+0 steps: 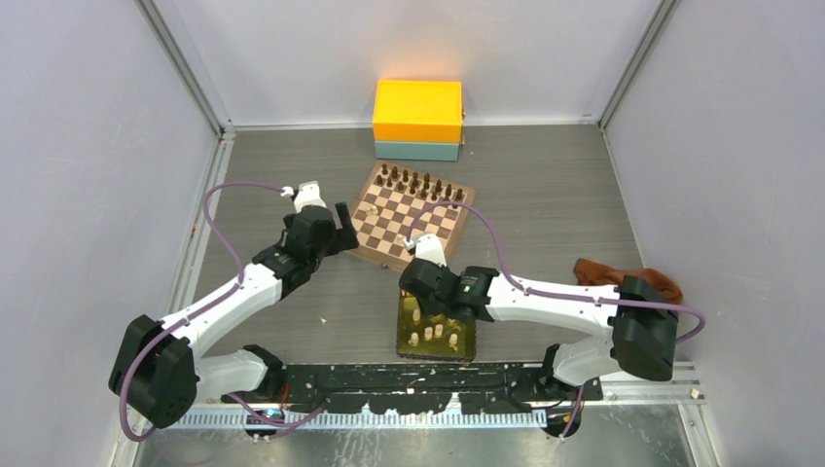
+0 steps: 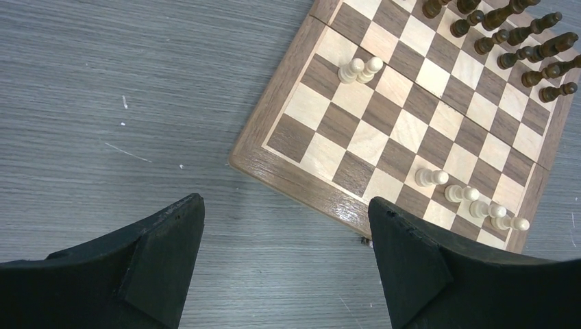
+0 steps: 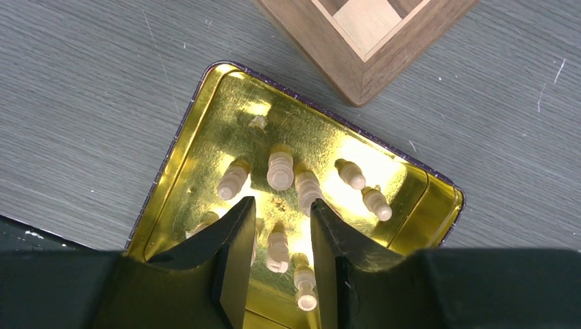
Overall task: Set up the chess pieces on the board
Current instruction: Pick up the chess piece from the storage box.
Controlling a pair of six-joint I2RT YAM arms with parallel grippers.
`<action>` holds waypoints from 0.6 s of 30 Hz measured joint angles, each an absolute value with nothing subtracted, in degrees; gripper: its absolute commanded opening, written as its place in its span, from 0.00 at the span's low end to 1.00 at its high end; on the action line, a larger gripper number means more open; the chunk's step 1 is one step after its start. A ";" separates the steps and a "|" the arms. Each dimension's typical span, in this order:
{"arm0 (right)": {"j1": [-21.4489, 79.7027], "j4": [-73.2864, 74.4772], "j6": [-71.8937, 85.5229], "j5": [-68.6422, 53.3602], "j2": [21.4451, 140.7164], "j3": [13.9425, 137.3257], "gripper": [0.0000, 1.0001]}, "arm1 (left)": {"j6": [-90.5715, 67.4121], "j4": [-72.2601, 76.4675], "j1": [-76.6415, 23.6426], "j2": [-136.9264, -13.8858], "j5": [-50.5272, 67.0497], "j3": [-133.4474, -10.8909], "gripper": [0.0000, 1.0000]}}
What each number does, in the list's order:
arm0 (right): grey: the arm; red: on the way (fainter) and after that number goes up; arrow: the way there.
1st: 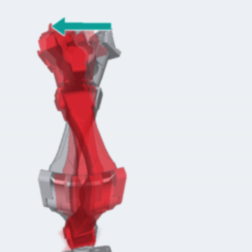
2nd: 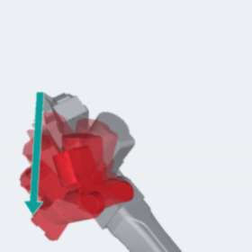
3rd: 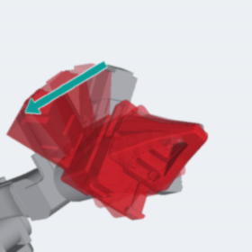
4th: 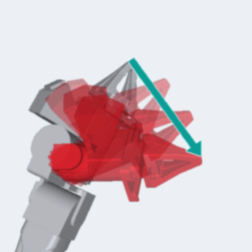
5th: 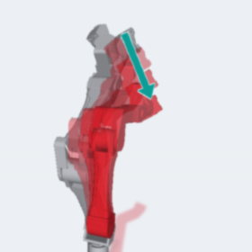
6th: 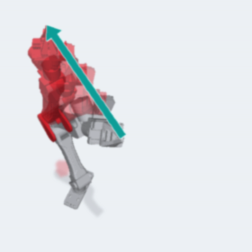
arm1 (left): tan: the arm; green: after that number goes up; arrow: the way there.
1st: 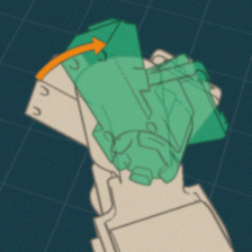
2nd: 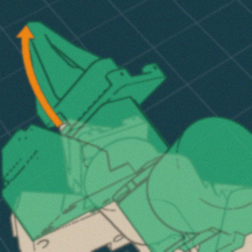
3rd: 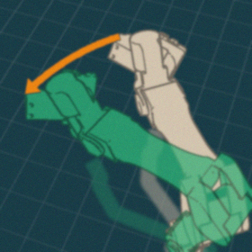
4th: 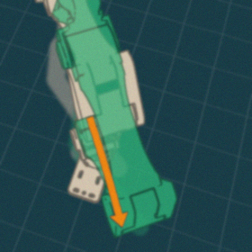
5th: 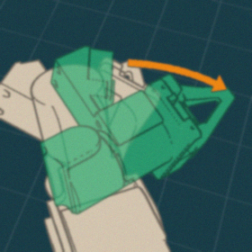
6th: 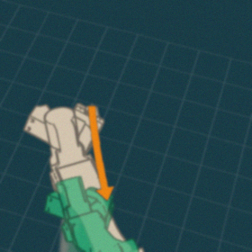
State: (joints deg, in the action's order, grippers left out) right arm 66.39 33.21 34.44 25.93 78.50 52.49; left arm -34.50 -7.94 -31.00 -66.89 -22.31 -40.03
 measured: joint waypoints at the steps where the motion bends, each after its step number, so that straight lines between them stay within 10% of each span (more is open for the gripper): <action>1: 66.11 33.17 34.02 25.47 78.78 52.71 0.42 | -34.50 -7.94 -31.00 -66.89 -22.39 -40.03 0.90; 18: 61.93 32.75 28.91 18.74 82.04 54.13 0.43 | -34.48 -7.94 -31.00 -67.16 -22.57 -40.03 0.90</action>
State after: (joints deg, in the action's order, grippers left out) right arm 61.93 32.75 28.91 18.74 82.04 54.13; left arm -34.48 -7.94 -31.00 -67.16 -22.57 -40.03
